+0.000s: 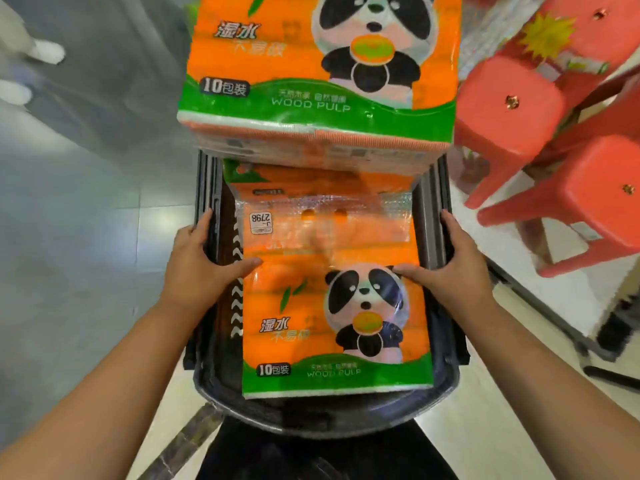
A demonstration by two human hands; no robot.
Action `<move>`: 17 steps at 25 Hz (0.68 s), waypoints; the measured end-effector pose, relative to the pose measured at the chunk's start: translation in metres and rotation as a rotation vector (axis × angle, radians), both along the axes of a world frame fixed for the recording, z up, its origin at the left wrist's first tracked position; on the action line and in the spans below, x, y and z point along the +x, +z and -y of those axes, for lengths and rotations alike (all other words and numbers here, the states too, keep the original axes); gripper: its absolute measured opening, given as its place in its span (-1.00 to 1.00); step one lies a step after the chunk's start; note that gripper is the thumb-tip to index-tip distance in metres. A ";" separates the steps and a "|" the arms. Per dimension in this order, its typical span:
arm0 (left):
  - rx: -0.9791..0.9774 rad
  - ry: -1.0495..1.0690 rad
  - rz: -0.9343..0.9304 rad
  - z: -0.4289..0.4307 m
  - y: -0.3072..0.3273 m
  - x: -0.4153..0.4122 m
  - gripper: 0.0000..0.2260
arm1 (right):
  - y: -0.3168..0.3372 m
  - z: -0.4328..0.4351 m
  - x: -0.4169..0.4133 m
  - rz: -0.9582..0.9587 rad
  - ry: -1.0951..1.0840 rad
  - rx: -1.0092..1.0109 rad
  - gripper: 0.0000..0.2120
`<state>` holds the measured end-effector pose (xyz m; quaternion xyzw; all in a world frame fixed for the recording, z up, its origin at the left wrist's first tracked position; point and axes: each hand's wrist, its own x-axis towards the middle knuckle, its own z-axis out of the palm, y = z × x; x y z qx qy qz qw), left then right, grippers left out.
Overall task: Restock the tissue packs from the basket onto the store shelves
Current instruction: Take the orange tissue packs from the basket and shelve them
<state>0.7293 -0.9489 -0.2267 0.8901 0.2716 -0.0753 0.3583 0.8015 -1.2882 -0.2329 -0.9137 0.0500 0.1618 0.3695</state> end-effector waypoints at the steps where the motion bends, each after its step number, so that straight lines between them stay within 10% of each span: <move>1: -0.013 0.054 0.007 -0.012 0.008 -0.017 -0.03 | 0.010 -0.016 0.000 0.016 0.049 -0.008 0.15; 17: -0.061 0.903 0.187 -0.267 0.080 -0.292 -0.08 | 0.096 -0.435 -0.065 0.116 0.815 0.071 0.12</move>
